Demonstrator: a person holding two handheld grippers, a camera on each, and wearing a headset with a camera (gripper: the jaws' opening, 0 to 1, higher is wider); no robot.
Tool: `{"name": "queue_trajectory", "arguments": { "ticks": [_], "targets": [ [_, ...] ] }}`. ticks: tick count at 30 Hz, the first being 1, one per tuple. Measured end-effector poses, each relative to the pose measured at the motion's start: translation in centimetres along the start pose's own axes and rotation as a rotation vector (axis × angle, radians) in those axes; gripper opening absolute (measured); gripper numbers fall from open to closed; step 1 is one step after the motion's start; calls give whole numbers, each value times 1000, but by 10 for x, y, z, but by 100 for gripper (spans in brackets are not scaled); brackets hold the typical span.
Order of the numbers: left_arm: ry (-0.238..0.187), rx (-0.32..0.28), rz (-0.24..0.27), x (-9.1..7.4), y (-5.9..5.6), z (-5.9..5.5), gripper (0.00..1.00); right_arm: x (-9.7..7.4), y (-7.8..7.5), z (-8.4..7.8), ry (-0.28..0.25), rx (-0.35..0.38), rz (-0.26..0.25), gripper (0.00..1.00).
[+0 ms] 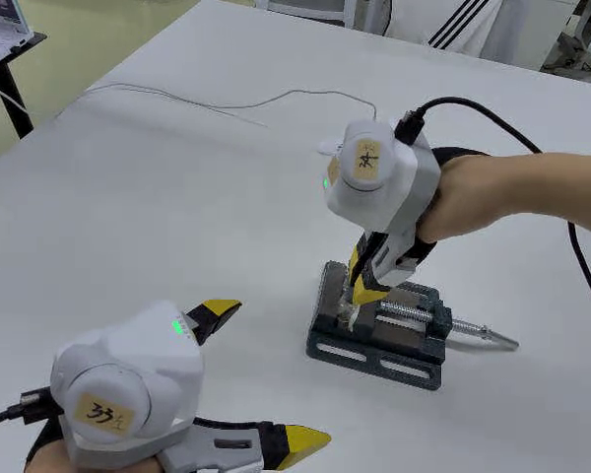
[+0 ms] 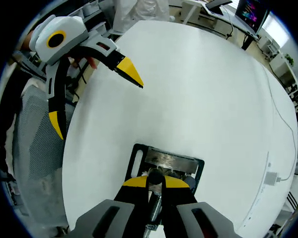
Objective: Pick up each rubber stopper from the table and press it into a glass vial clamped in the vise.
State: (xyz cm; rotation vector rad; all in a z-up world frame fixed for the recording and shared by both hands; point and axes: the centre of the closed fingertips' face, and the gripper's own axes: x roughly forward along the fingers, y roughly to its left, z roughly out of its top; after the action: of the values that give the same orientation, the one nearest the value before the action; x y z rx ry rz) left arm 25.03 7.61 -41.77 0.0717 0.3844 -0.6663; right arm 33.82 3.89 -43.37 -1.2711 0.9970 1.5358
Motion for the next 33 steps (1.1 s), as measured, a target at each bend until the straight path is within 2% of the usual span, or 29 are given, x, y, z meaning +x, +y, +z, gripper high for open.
{"name": "queue_trajectory", "arguments": {
  "ticks": [5, 6, 8, 9, 11, 14, 20, 27, 33],
  "targets": [
    [-1, 1, -6, 3, -2, 1, 91, 0, -2, 1, 39, 95, 24, 3],
    [-1, 0, -7, 3, -3, 1, 91, 1, -2, 1, 43, 96, 25, 3],
    [-2, -3, -8, 3, -3, 1, 91, 1, -1, 1, 53, 155, 24, 3],
    [-1, -3, -8, 4, -4, 0, 91, 1, -1, 1, 52, 131, 24, 3],
    [1, -4, -11, 4, -5, 0, 91, 1, -1, 0, 56, 148, 24, 4],
    [0, -3, -11, 5, -6, 0, 91, 0, 0, -1, 57, 124, 21, 4],
    [4, -2, -11, 4, -5, -1, 90, 0, 3, -1, 67, 43, -3, 6],
    [5, -3, -8, 2, -4, -1, 90, -2, 7, -2, 49, -6, -14, 7],
    [9, -3, -6, 0, -4, -2, 90, -4, 11, -4, 44, -29, 1, 17]
  ]
}}
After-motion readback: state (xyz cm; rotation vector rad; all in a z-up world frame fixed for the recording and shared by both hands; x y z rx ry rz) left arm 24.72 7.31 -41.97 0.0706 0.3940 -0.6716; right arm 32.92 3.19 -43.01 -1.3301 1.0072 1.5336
